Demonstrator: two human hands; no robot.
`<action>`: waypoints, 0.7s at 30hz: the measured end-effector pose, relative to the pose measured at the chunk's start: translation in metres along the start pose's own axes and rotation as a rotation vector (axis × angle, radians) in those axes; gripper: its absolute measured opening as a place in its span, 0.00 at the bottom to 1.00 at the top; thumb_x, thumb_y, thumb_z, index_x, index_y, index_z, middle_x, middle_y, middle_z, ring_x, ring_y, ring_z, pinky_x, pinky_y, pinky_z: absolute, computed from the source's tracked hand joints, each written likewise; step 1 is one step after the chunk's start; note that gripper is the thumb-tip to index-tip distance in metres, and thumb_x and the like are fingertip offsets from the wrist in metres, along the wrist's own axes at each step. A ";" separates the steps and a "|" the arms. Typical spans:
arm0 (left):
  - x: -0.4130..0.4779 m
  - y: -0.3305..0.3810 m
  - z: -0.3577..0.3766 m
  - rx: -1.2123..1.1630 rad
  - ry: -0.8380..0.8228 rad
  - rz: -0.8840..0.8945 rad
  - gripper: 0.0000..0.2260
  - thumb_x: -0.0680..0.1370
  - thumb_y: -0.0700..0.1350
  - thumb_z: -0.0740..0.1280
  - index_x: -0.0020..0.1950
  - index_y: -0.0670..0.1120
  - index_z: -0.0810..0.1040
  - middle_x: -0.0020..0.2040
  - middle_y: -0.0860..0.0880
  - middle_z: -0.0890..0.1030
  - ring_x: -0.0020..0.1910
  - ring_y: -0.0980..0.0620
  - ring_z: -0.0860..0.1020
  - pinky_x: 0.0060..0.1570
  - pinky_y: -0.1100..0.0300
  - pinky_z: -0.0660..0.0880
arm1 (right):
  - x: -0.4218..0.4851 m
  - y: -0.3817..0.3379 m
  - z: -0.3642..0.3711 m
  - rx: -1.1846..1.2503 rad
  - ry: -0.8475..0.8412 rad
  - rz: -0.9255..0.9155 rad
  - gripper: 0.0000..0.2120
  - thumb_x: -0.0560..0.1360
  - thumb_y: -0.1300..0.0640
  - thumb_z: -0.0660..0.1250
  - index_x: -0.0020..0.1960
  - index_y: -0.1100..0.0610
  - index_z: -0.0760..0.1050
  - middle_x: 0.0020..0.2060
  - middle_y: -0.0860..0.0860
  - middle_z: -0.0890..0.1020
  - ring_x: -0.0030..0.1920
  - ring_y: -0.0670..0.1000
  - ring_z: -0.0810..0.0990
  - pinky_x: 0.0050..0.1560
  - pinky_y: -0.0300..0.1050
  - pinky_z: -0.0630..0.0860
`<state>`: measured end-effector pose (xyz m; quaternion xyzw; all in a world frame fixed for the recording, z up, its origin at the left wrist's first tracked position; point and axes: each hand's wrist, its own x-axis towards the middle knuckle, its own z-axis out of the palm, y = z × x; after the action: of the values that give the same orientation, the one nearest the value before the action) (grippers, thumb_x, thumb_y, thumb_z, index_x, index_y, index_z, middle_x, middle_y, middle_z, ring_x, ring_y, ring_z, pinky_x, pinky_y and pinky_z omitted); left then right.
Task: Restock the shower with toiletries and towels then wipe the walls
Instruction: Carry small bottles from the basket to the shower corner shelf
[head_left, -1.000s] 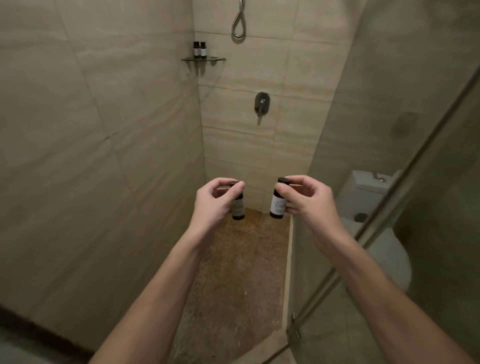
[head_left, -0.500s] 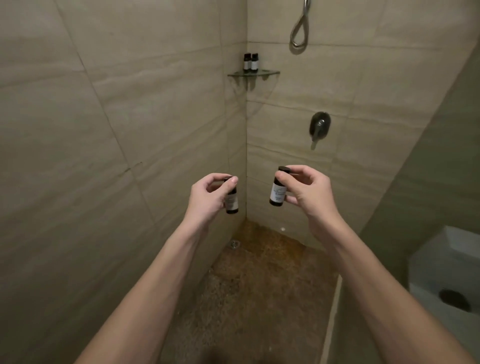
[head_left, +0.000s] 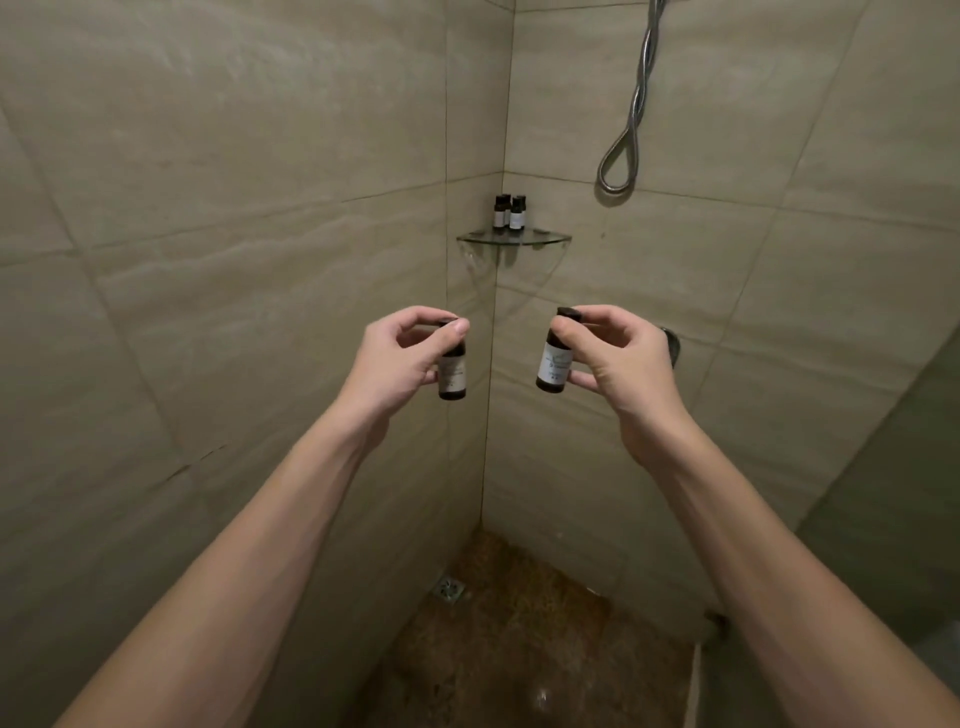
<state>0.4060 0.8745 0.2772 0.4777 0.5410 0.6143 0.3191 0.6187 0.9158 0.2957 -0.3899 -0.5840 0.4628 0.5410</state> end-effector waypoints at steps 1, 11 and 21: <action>0.018 -0.005 0.000 0.006 -0.007 0.009 0.04 0.77 0.49 0.74 0.50 0.51 0.84 0.45 0.51 0.85 0.47 0.56 0.82 0.56 0.49 0.80 | 0.017 0.005 0.005 -0.011 0.002 -0.010 0.04 0.75 0.56 0.74 0.49 0.53 0.82 0.43 0.47 0.86 0.51 0.50 0.86 0.55 0.52 0.83; 0.217 -0.051 -0.014 0.000 -0.035 0.083 0.05 0.76 0.46 0.75 0.50 0.49 0.84 0.45 0.52 0.85 0.43 0.62 0.82 0.42 0.66 0.79 | 0.190 0.061 0.069 -0.005 0.061 -0.067 0.05 0.74 0.56 0.75 0.49 0.52 0.83 0.44 0.49 0.86 0.53 0.52 0.85 0.58 0.58 0.81; 0.368 -0.083 0.012 -0.034 -0.046 0.104 0.09 0.75 0.47 0.76 0.54 0.48 0.85 0.47 0.51 0.86 0.45 0.61 0.83 0.42 0.67 0.78 | 0.346 0.110 0.106 -0.002 0.116 -0.088 0.07 0.74 0.55 0.76 0.50 0.53 0.82 0.47 0.52 0.86 0.54 0.55 0.85 0.56 0.56 0.82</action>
<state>0.2813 1.2311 0.2854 0.5134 0.4974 0.6282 0.3071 0.4707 1.2636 0.2855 -0.3906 -0.5689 0.4144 0.5934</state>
